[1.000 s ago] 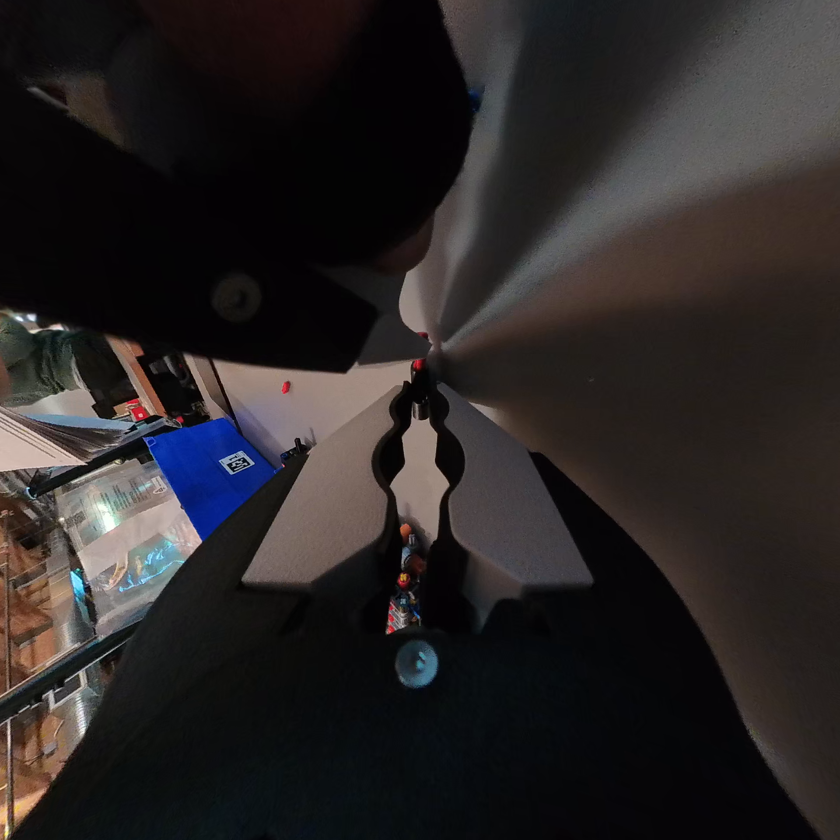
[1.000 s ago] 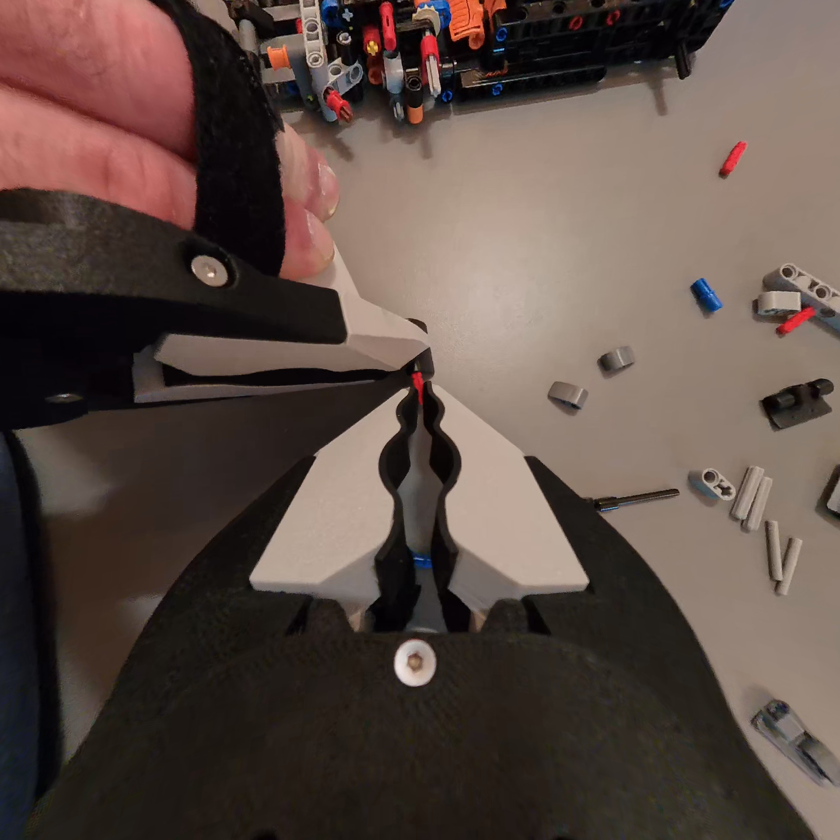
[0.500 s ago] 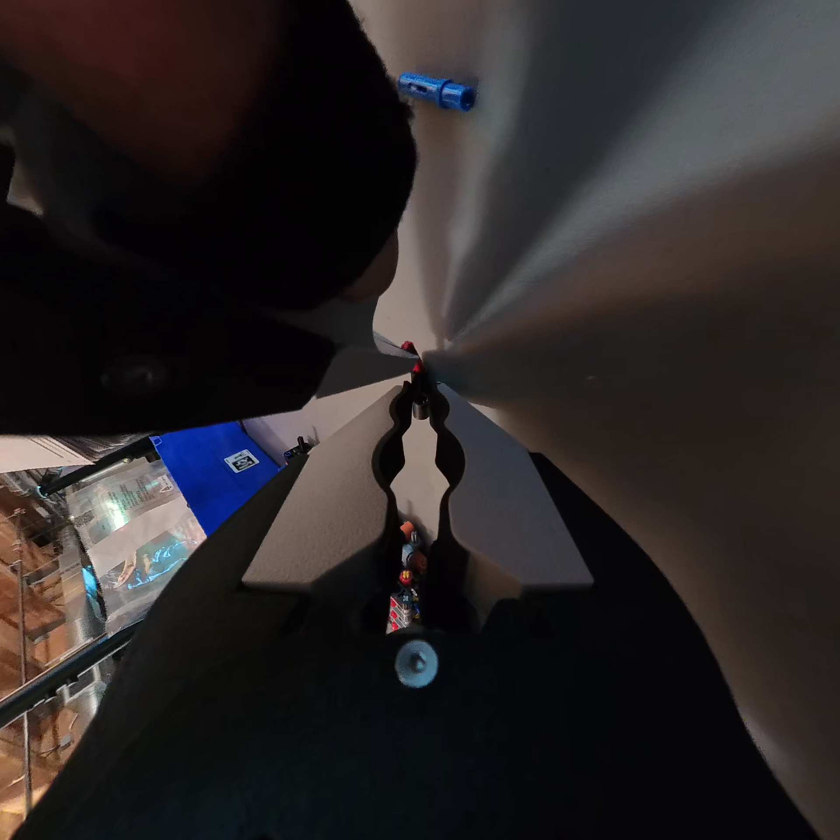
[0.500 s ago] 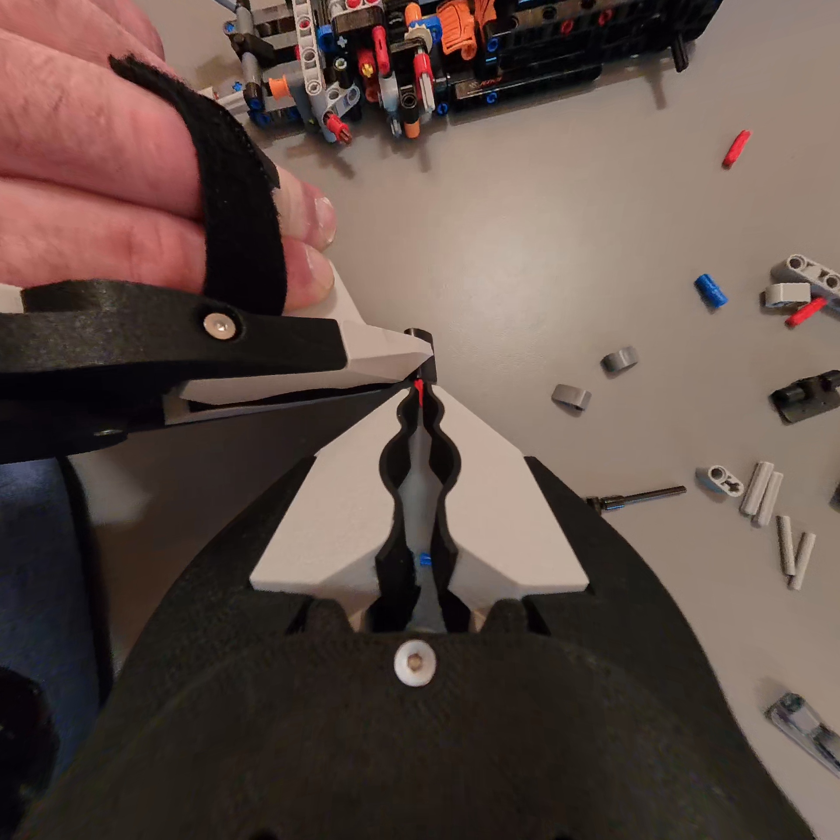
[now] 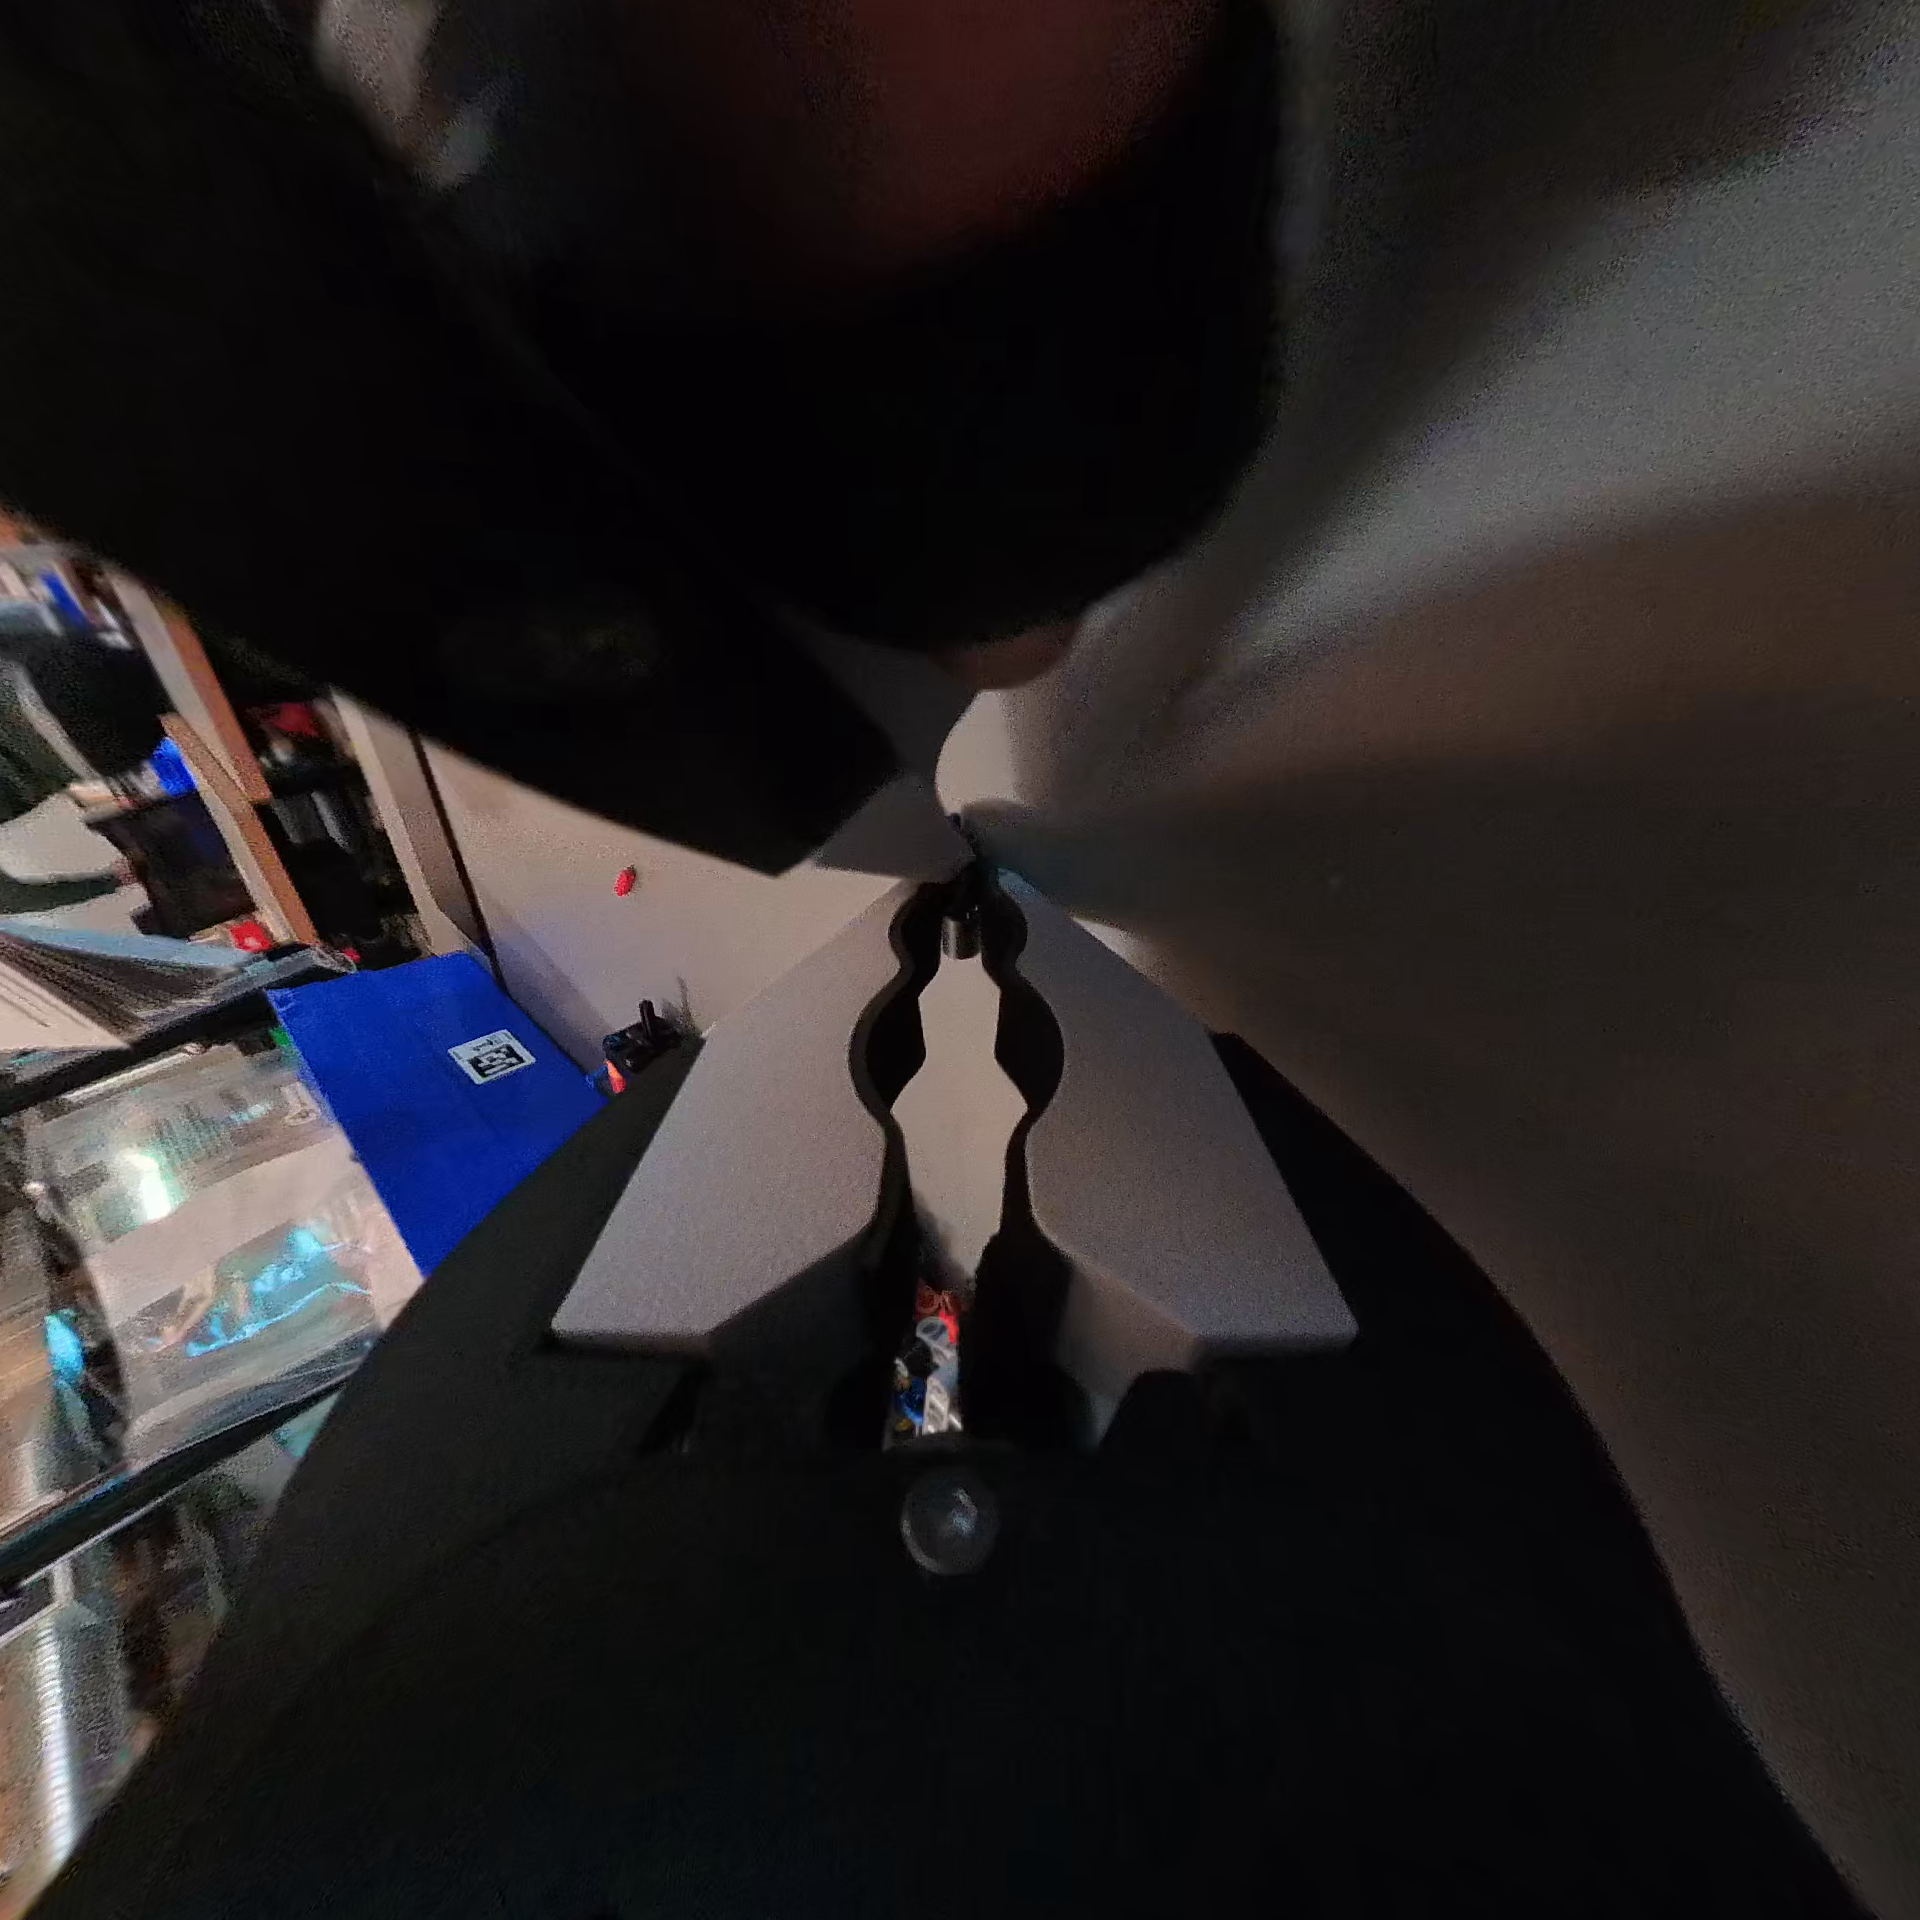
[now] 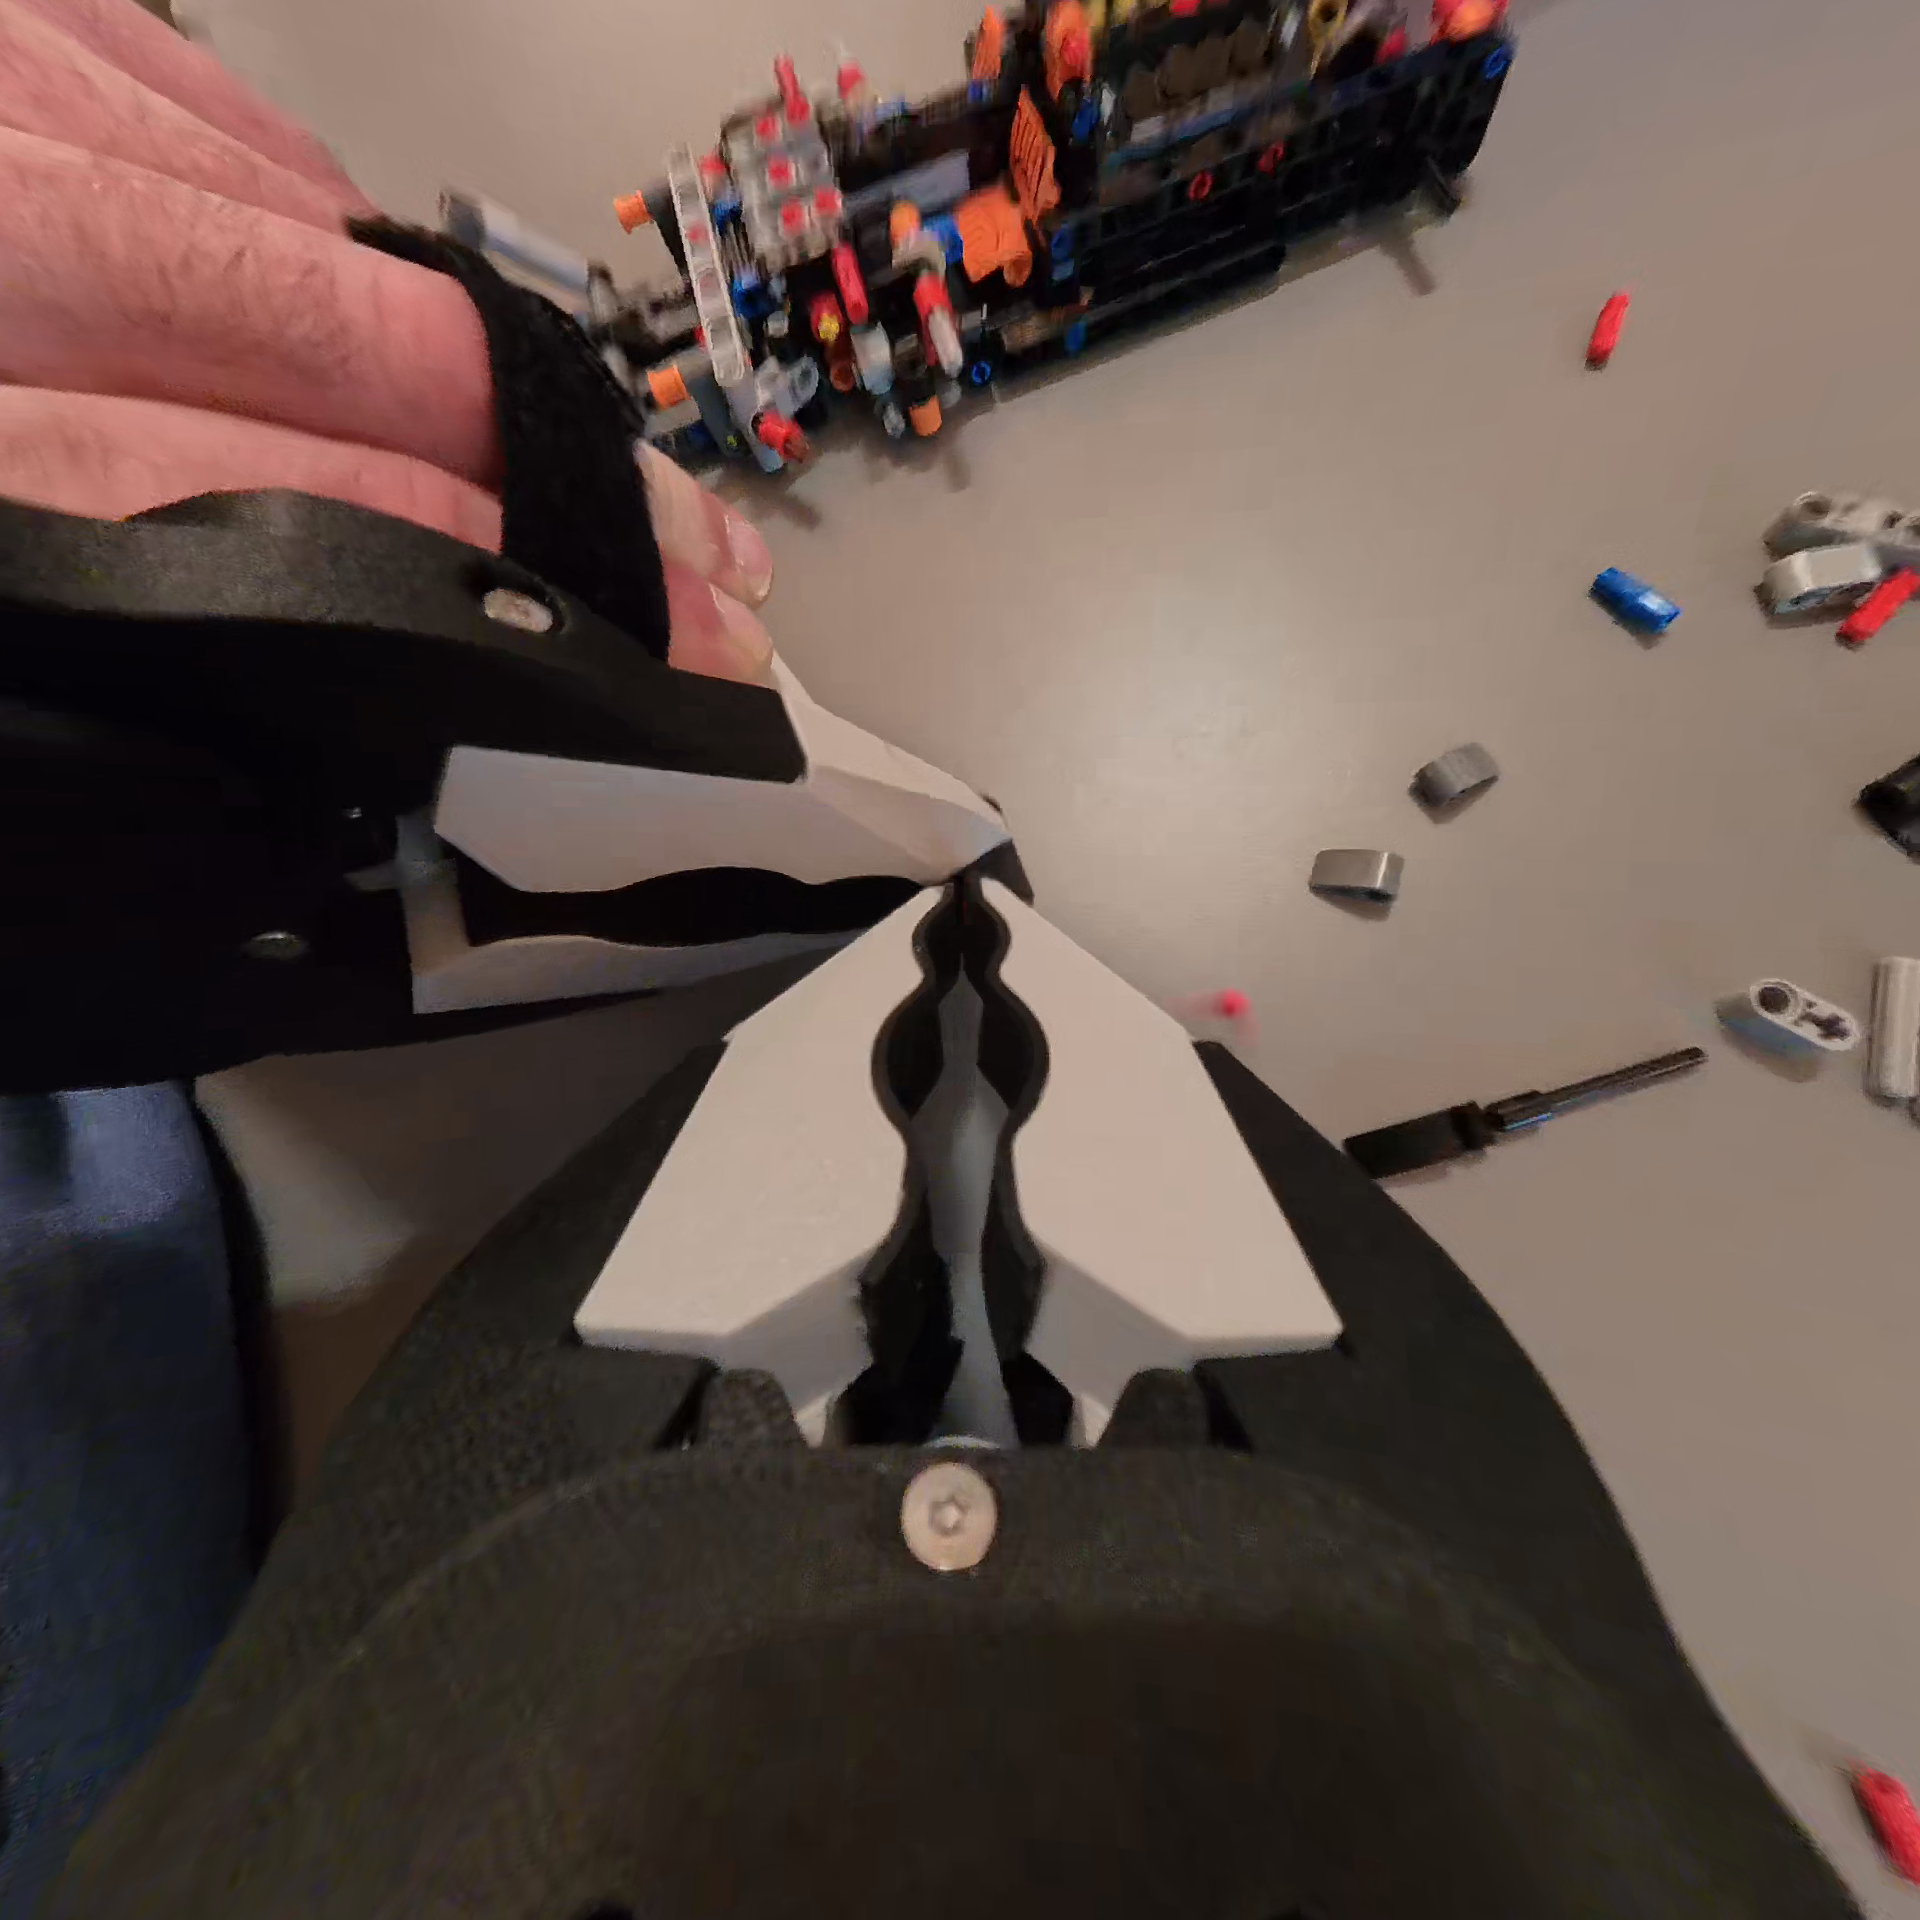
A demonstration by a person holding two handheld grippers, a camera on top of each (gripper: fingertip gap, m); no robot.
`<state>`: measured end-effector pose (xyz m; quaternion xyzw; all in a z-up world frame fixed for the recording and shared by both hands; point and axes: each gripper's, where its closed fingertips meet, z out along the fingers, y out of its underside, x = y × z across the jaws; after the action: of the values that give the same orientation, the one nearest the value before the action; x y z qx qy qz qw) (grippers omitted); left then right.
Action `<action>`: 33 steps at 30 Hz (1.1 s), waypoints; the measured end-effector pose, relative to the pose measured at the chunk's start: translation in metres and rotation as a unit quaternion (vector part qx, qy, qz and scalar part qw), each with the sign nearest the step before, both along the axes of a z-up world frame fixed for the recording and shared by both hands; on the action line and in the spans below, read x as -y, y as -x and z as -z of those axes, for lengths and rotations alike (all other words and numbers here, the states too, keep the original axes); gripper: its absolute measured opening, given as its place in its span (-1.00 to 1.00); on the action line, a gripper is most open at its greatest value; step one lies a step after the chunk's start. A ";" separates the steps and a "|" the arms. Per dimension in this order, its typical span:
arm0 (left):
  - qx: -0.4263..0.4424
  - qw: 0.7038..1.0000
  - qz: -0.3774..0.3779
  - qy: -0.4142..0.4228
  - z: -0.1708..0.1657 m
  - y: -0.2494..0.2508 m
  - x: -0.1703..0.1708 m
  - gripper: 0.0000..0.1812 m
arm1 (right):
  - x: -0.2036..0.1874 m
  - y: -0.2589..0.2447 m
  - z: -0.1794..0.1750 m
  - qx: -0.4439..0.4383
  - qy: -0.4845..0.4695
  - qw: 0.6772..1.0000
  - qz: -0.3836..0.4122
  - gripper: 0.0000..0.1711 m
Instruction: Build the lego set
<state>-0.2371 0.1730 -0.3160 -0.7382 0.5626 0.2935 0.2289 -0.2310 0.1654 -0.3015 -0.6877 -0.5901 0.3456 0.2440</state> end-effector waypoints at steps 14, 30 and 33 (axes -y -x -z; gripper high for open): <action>0.058 0.998 -0.011 -0.002 -0.001 -0.001 -0.002 -0.94 | -0.015 -0.020 -0.019 -0.040 -0.004 0.999 0.003 -0.94; 0.108 0.994 -0.024 -0.012 -0.001 -0.002 -0.009 -0.94 | -0.189 -0.035 -0.030 0.040 -0.167 0.984 -0.043 -0.85; 0.117 0.993 -0.028 -0.014 -0.001 -0.001 -0.010 -0.94 | -0.217 -0.020 -0.008 0.075 -0.190 0.975 -0.089 -0.84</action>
<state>-0.2357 0.1826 -0.3149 -0.7796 0.5067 0.2196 0.2954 -0.2110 0.3828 -0.2939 -0.5976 -0.7203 0.1946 0.2935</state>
